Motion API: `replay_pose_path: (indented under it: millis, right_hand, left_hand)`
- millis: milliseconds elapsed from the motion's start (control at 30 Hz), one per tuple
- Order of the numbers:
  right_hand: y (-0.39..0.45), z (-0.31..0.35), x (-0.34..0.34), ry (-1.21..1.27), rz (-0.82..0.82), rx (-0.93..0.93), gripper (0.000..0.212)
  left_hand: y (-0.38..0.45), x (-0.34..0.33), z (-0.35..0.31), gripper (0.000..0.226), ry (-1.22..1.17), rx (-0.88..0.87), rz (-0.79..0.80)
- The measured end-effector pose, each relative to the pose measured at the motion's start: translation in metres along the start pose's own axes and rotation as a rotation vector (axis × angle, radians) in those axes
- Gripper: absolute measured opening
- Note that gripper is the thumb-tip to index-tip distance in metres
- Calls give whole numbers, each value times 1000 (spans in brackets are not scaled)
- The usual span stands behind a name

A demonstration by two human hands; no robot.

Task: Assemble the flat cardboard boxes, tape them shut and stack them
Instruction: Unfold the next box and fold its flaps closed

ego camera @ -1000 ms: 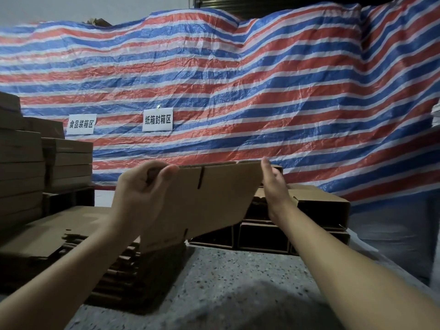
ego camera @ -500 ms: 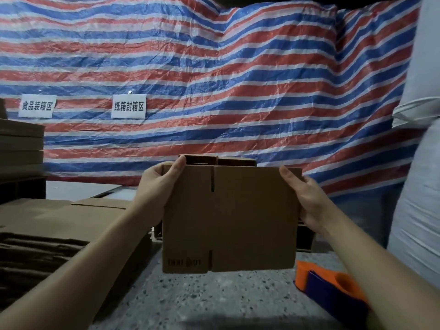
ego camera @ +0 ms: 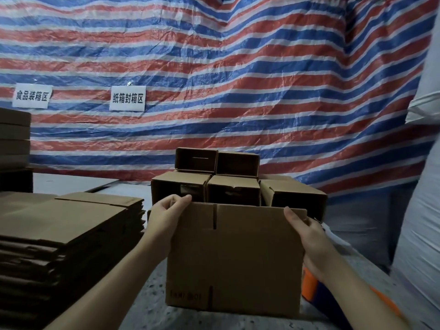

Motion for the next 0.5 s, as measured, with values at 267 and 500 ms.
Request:
replay_pose_path:
  millis: [267, 500]
  right_hand:
    - [8, -10, 13, 58, -54, -6, 51]
    - [10, -13, 15, 59, -66, -4, 40]
  left_hand:
    - [6, -7, 8, 16, 63, -68, -50]
    - [-4, -7, 17, 40, 109, 53, -151]
Point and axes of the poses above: each hand's wrist, its own y-axis towards the middle knuckle, its own x-axis out of the back of the hand, z = x × y, the point moved 9 cm from there along y, towards the middle knuckle, and after that the axes turned 1 degree about -y, right-handed, at the moved point
